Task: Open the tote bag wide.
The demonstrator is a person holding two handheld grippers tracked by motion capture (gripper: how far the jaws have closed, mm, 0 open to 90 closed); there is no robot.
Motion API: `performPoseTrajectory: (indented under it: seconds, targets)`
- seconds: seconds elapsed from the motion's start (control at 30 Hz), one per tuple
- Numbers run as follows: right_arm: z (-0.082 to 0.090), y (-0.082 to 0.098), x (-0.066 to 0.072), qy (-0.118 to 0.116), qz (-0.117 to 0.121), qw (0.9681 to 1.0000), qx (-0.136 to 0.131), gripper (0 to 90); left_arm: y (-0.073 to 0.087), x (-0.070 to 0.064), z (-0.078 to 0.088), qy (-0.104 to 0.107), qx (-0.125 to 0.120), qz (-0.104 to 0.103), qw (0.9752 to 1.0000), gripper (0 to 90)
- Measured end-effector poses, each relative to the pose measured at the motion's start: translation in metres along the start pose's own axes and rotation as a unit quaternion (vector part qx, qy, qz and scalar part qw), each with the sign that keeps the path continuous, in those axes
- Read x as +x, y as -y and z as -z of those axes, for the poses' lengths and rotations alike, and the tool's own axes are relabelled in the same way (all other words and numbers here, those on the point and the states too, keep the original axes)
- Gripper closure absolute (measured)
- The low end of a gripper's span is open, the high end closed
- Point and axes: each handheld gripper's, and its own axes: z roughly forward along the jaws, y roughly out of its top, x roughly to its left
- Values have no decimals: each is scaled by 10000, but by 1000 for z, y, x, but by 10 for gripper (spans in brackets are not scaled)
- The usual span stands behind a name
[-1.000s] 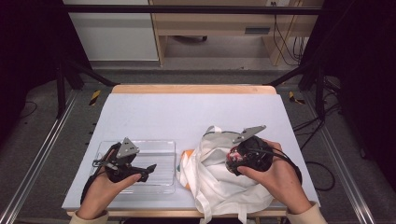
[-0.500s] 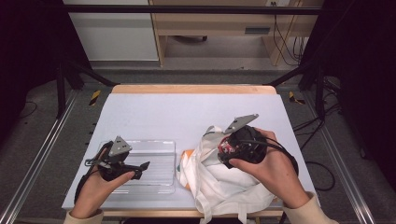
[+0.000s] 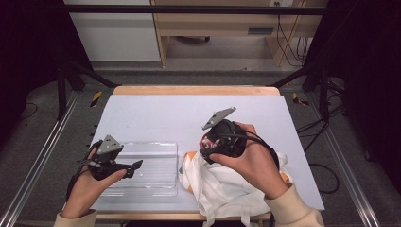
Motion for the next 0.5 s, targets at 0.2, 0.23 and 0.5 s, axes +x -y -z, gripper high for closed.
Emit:
performPoseTrajectory:
  seconds: [0.2,0.23,0.5]
  targets:
    - [-10,-14,2,-51,38,10000,-50,257,5,10,2,-28,38,80,10000,110]
    - [-12,-16,3,-48,46,10000,-56,257,6,10,1,-61,39,117,9999,110]
    - [-26,-33,11,-195,116,9997,-123,257,6,12,4,-61,3,147,9999,110]
